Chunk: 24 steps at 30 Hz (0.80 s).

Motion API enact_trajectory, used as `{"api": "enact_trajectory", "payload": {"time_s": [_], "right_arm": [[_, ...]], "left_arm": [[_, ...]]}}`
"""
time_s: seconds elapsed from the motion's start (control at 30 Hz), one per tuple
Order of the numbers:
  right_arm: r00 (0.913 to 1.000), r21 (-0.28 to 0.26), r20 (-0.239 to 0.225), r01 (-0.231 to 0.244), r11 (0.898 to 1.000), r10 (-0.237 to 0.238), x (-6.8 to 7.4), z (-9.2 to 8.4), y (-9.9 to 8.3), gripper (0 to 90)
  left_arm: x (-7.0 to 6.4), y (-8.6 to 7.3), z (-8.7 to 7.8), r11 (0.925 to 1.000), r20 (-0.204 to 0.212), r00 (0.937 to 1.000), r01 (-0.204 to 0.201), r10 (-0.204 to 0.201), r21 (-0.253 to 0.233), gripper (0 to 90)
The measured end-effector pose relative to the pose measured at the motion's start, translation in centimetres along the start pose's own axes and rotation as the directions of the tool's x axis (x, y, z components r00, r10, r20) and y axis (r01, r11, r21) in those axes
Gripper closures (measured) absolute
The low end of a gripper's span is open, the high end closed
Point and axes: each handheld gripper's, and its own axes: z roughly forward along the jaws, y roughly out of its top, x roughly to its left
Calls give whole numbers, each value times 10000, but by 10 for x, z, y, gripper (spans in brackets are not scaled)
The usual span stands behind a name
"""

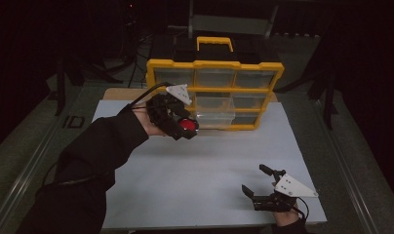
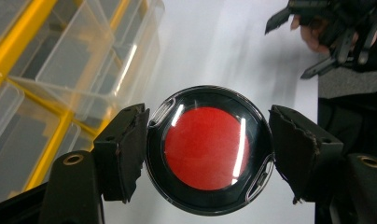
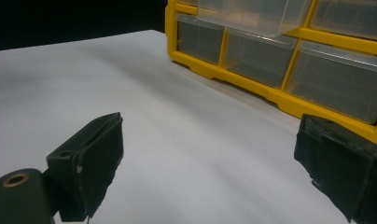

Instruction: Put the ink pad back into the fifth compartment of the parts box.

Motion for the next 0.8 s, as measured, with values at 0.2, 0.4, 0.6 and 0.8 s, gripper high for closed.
{"api": "enact_trajectory", "payload": {"time_s": [0.2, 0.4, 0.6, 0.8], "right_arm": [[10000, -2, -23, -10, 10000, 10, 0, 0, 0, 82], [10000, -6, -10, -40, 10000, 40, 0, 0, 0, 82], [10000, 15, -49, -28, 10000, 28, 0, 1, 0, 82], [10000, -10, -35, -69, 10000, 69, 0, 0, -1, 82]], "left_arm": [[6, 14, 2, 9999, 62, 10000, 22, -21, -144, 310], [14, 24, 6, 9996, 159, 9998, 95, -90, -281, 310], [27, 33, 11, 9980, 295, 9990, 363, -348, -524, 310], [36, 44, 19, 9962, 317, 9984, 492, -470, -721, 310]]}}
